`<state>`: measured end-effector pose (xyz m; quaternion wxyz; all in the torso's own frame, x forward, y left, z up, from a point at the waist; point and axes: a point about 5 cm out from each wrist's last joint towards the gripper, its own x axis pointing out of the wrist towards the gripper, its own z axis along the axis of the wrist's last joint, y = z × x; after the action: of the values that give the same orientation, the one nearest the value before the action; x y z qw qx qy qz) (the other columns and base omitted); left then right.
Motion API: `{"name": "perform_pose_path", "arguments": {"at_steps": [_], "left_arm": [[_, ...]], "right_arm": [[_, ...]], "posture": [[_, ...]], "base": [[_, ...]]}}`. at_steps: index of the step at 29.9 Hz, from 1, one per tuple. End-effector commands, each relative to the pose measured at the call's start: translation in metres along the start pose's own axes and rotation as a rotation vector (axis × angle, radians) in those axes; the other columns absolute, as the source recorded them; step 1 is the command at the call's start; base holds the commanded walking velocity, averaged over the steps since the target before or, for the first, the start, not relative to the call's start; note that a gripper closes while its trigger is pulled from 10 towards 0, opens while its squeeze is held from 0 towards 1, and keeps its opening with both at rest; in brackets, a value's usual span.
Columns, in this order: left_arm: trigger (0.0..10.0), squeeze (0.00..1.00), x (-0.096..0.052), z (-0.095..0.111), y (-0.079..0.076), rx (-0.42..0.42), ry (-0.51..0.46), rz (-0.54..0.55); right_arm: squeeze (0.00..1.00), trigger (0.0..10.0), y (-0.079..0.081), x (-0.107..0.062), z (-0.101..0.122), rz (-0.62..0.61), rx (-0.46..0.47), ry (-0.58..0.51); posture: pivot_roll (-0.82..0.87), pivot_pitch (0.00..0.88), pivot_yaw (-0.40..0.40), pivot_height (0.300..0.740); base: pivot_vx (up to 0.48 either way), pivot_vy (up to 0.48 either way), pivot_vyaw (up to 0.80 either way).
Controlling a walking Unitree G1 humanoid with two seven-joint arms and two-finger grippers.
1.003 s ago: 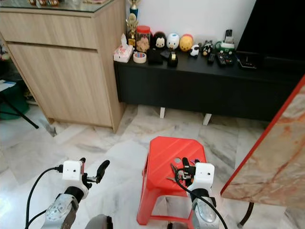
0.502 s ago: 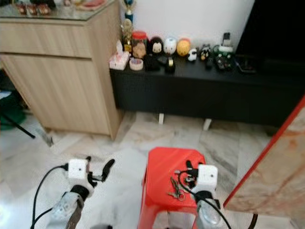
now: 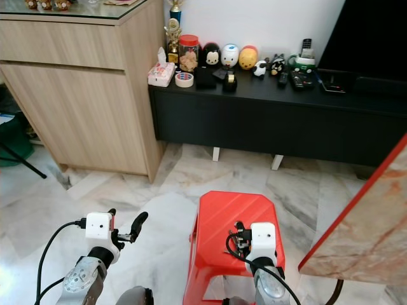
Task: Hang keys on a hook
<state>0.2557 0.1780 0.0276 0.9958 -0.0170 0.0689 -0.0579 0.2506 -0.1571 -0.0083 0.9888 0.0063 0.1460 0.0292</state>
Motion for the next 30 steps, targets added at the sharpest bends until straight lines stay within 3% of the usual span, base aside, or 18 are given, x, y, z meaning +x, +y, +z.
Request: {"name": "perform_pose_path", "arguments": {"at_steps": [1,7,30], "left_arm": [[10.0,0.00,-0.0002,-0.0020,-0.0019,0.002,0.007,-0.005],[10.0,0.00,0.0007,-0.0010,-0.0035,0.000,0.002,-0.007],[10.0,0.00,0.0043,0.0018,-0.0041,0.006,0.014,-0.017]], "right_arm": [[0.00,10.0,-0.0019,0.0016,0.0047,-0.011,0.000,-0.023],[0.00,10.0,-0.0011,0.0015,0.0037,-0.018,0.005,-0.018],[0.00,10.0,0.0014,0.0061,0.0065,-0.012,-0.017,-0.019]], "posture": [[0.02,0.017,-0.075,0.644],[0.02,0.022,-0.073,0.616],[0.03,0.069,-0.053,0.616]], "base": [[0.000,0.000,0.00],[0.000,0.000,0.00],[0.022,0.000,0.02]]}}
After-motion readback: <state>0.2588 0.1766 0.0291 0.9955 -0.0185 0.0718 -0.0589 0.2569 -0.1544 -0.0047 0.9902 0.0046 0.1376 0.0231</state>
